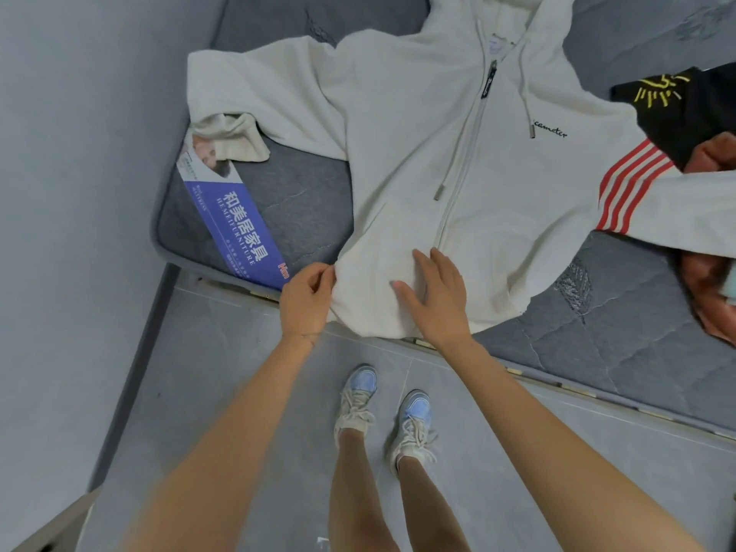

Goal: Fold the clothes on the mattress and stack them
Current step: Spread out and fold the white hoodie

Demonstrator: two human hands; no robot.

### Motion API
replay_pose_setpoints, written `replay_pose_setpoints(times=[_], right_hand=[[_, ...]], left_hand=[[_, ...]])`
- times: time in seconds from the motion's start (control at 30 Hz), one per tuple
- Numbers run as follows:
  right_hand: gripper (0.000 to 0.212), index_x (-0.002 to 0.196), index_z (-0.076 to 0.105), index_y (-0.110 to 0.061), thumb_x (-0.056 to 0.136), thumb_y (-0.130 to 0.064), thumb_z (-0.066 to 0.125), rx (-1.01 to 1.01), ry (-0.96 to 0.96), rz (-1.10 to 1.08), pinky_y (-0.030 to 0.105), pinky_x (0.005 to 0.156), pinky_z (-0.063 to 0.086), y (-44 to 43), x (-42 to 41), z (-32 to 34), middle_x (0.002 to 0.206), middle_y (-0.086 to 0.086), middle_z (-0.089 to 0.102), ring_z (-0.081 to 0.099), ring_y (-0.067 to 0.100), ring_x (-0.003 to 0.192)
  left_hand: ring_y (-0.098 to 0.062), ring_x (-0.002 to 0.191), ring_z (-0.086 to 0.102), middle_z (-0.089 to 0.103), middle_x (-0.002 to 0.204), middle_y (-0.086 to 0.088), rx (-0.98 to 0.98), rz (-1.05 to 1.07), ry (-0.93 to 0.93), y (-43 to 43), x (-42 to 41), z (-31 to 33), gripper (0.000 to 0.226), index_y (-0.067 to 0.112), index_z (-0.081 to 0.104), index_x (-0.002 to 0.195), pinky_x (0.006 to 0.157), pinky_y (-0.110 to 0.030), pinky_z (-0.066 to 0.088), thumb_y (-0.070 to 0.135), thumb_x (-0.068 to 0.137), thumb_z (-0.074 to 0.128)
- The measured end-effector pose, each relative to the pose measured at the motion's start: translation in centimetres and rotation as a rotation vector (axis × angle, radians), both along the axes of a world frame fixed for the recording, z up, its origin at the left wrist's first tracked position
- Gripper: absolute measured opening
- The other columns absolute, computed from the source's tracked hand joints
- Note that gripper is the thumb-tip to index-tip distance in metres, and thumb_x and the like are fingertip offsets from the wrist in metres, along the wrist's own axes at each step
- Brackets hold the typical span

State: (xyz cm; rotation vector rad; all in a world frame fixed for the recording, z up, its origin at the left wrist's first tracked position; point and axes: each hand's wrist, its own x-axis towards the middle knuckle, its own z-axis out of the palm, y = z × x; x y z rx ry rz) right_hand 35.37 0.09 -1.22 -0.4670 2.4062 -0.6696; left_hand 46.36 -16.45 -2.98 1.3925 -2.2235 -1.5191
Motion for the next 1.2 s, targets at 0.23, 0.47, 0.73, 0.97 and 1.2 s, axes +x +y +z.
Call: replay_pose_setpoints(times=[0.23,0.47,0.73,0.97,1.2], right_hand=[[0.072,0.151,0.033,-0.024,0.091,-0.058,0.055,-0.024,0.044,0.014,0.046,0.121,0.011,-1.7,0.7,0.3,0.162,0.006,0.018,0.012,0.023,0.149],[0.084,0.153,0.027,-0.028,0.085,-0.063,0.06,0.111,0.003,0.103,0.05,0.121,0.008,-0.7,1.2,-1.2,0.164,0.003,0.008,0.003,0.025,0.151],[0.08,0.152,0.029,-0.027,0.087,-0.058,0.062,0.136,0.031,0.101,0.049,0.121,0.007,0.0,1.0,-2.1,0.164,0.006,0.009,0.004,0.026,0.151],[0.088,0.154,0.014,-0.038,0.083,-0.068,0.057,0.24,0.04,0.17,0.055,0.119,0.002,0.9,0.9,-2.6,0.165,-0.006,-0.004,-0.005,0.024,0.151],[0.066,0.146,0.042,-0.027,0.088,-0.048,0.066,0.199,0.061,0.127,0.051,0.12,0.009,0.7,1.2,-2.3,0.16,0.004,0.019,0.018,0.023,0.147]], left_hand=[[-0.005,0.062,0.042,0.047,0.065,0.006,0.012,0.274,0.029,-1.5,0.9,0.3,0.025,0.009,0.052,0.074,0.057,-0.013,0.034,0.016,0.098,0.053],[-0.014,0.067,0.037,0.04,0.065,0.005,-0.027,0.191,-0.051,-1.2,2.2,-1.2,0.032,0.011,0.043,0.07,0.058,-0.025,0.024,0.017,0.1,0.05],[0.003,0.077,0.05,0.054,0.089,0.006,0.368,0.1,0.076,-0.4,2.1,-2.2,0.013,0.009,0.051,0.1,0.07,-0.006,0.041,0.017,0.095,0.06],[0.001,0.064,0.042,0.044,0.075,0.007,0.199,0.104,0.072,-0.7,2.9,-1.7,0.033,0.02,0.043,0.077,0.06,-0.007,0.037,0.011,0.083,0.074],[0.0,0.051,0.035,0.035,0.06,0.004,0.232,0.126,0.028,-1.7,2.0,-0.9,0.043,0.017,0.036,0.061,0.053,-0.013,0.031,0.031,0.099,0.053]])
